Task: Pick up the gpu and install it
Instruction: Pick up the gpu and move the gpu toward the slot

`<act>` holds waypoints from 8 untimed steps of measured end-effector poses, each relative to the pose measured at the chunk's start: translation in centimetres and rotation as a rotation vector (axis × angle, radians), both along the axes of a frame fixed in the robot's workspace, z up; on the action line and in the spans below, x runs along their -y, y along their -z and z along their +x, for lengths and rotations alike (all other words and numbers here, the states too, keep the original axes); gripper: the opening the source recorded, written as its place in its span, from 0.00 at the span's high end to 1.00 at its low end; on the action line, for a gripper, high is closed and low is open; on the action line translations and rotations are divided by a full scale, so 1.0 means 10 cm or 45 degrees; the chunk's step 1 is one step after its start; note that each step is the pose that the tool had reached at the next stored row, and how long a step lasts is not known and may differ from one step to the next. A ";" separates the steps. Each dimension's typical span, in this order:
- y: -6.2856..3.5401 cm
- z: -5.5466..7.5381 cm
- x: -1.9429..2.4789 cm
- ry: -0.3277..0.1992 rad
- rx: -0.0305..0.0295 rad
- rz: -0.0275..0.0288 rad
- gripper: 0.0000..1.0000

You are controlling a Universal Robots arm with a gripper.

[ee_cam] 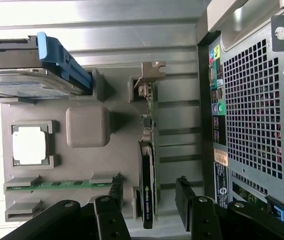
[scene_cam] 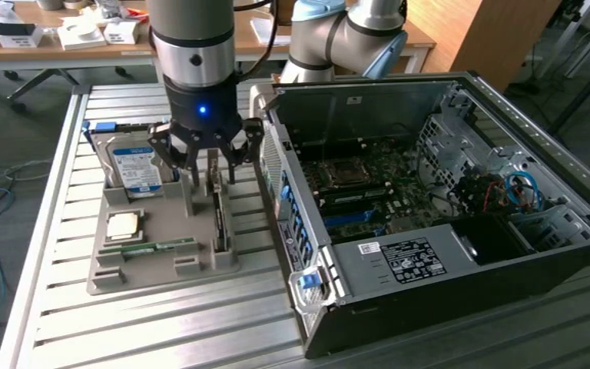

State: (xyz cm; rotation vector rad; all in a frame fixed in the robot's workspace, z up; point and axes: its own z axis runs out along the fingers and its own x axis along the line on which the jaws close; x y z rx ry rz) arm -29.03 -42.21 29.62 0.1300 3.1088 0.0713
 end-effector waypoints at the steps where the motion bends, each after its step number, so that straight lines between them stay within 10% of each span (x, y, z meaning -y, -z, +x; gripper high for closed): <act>1: 0.012 0.00 0.000 0.000 0.0000 -0.0001 0.45; 8: 0.100 0.00 0.000 0.002 0.0000 -0.0015 0.45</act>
